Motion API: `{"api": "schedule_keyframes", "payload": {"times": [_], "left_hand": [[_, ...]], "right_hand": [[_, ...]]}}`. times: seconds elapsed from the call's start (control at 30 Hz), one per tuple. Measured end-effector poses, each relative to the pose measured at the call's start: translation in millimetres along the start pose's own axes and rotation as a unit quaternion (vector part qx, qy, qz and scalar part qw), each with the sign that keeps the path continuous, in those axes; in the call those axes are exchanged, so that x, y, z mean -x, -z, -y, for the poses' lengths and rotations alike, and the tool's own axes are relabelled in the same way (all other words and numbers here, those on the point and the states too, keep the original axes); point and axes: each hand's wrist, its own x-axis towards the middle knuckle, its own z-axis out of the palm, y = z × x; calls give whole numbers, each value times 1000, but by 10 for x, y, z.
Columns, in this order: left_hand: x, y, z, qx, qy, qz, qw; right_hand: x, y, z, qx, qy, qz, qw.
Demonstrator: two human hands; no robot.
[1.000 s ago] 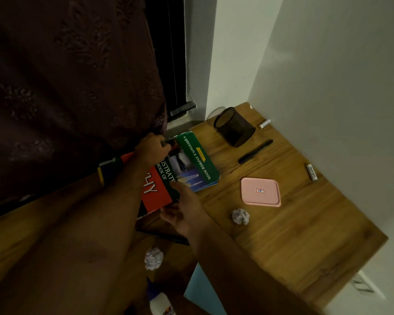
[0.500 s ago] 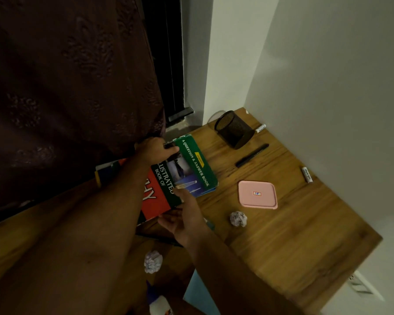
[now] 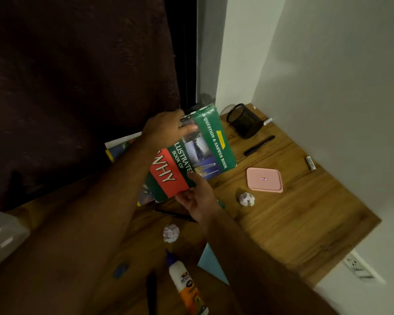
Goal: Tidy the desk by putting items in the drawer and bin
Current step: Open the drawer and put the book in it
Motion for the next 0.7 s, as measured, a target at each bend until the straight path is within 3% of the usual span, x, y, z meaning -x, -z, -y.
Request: {"api": "schedule_keyframes", "payload": {"times": [0.23, 0.43, 0.53, 0.7], "left_hand": [[529, 511, -4, 141, 8, -156, 978], [977, 616, -201, 418, 53, -244, 873], [1171, 487, -482, 506, 49, -261, 821], [1474, 125, -1184, 608, 37, -213, 764]], "right_hand": [[268, -108, 80, 69, 194, -42, 978], [1028, -68, 439, 110, 406, -56, 906], [1361, 170, 598, 175, 460, -77, 867], [1744, 833, 771, 208, 496, -126, 833]]}}
